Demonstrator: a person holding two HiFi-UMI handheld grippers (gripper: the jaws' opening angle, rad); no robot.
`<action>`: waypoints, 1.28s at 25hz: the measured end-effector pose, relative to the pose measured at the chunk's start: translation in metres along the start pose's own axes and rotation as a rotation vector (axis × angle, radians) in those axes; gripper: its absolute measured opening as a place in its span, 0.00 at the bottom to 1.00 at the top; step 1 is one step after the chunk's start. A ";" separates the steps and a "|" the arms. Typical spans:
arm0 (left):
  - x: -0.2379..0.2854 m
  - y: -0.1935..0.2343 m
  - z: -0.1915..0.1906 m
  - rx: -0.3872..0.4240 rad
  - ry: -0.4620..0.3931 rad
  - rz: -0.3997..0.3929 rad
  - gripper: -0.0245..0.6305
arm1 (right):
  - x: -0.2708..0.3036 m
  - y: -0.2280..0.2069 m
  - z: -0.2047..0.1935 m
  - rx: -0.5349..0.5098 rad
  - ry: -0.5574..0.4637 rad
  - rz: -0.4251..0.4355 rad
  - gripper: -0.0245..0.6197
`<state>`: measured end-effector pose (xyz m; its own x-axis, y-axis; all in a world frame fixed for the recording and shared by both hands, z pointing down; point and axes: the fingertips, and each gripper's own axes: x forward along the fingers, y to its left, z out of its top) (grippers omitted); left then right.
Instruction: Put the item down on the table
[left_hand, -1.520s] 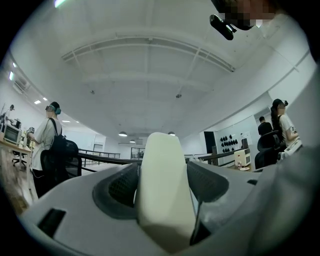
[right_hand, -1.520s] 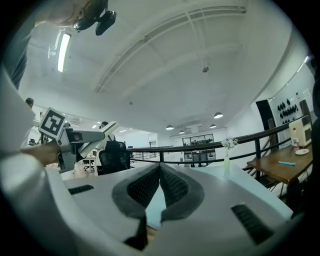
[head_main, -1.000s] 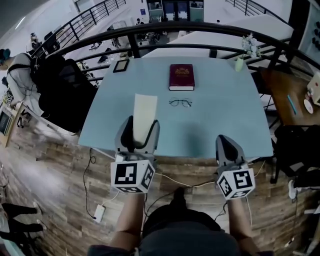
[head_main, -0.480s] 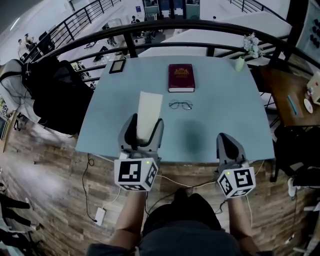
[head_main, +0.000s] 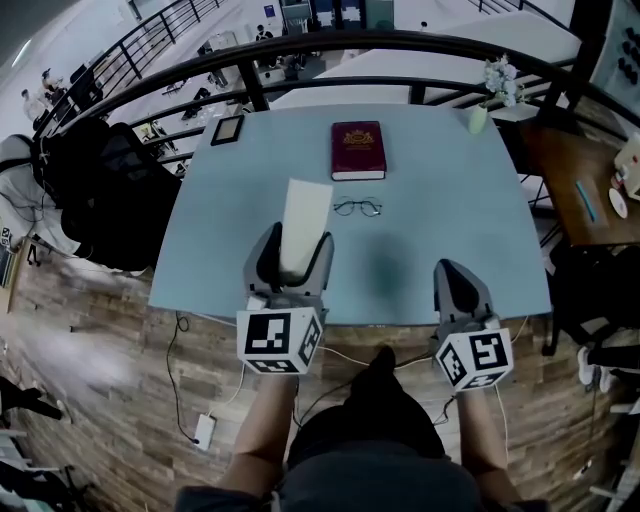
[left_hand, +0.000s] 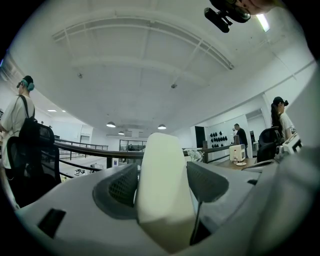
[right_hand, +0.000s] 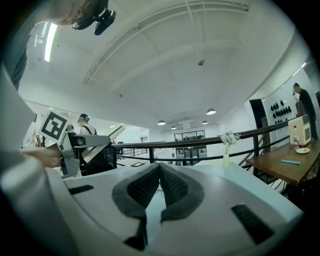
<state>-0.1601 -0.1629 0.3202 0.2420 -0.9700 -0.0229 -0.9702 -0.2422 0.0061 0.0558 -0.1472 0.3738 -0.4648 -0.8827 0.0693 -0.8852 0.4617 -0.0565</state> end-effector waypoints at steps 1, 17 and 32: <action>0.003 0.000 -0.002 -0.003 0.005 -0.002 0.51 | 0.001 -0.001 0.000 0.000 0.000 -0.001 0.04; 0.061 -0.020 -0.078 -0.044 0.168 -0.047 0.51 | 0.013 -0.027 -0.006 0.009 0.024 -0.029 0.04; 0.093 -0.039 -0.167 0.006 0.362 -0.067 0.51 | 0.021 -0.045 -0.010 0.021 0.033 -0.028 0.04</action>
<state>-0.0984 -0.2469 0.4848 0.2921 -0.8968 0.3322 -0.9520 -0.3060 0.0111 0.0862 -0.1855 0.3874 -0.4405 -0.8918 0.1035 -0.8975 0.4347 -0.0748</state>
